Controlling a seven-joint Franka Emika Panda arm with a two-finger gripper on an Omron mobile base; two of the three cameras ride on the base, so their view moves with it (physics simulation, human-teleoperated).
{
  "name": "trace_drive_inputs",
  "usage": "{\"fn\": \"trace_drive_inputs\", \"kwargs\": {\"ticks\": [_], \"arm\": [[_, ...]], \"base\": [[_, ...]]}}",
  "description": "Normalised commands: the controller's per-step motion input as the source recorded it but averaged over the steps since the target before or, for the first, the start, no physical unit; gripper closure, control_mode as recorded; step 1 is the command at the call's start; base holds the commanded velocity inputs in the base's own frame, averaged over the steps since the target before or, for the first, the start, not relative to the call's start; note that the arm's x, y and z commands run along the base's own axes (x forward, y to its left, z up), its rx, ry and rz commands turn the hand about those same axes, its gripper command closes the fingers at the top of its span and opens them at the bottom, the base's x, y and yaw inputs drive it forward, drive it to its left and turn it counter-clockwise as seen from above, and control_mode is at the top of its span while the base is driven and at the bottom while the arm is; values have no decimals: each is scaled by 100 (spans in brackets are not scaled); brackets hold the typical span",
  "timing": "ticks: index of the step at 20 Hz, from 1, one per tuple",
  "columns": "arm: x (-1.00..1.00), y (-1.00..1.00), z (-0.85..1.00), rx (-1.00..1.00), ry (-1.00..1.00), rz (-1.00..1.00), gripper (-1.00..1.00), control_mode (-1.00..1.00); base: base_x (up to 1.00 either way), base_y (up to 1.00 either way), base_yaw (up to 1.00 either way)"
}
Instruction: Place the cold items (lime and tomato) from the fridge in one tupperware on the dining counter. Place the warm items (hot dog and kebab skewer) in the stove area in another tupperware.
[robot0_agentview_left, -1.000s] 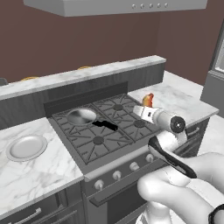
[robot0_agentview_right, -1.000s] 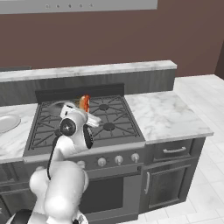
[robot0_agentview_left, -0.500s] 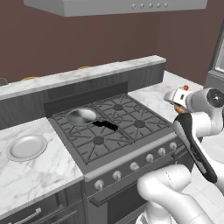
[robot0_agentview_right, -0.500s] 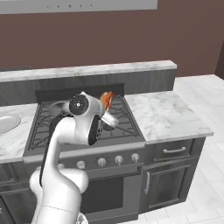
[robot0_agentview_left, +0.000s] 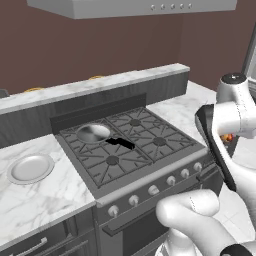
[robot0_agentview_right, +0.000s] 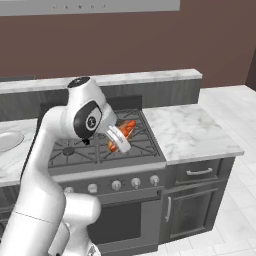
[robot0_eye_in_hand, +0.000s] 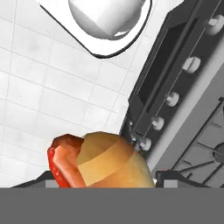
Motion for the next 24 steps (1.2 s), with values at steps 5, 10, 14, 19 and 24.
{"fn": "trace_drive_inputs", "kwargs": {"ticks": [5,10,14,19,24], "arm": [[-50,68,-94,0,-8,4,100,-100],[-1,75,-61,0,-18,12,100,-100],[-46,42,-25,0,-71,18,100,-100],[-36,29,-11,2,-56,22,100,-100],[0,3,-35,0,0,18,100,-100]], "base": [[0,0,0],[0,0,0],[0,0,0],[0,0,0],[0,0,0]]}}
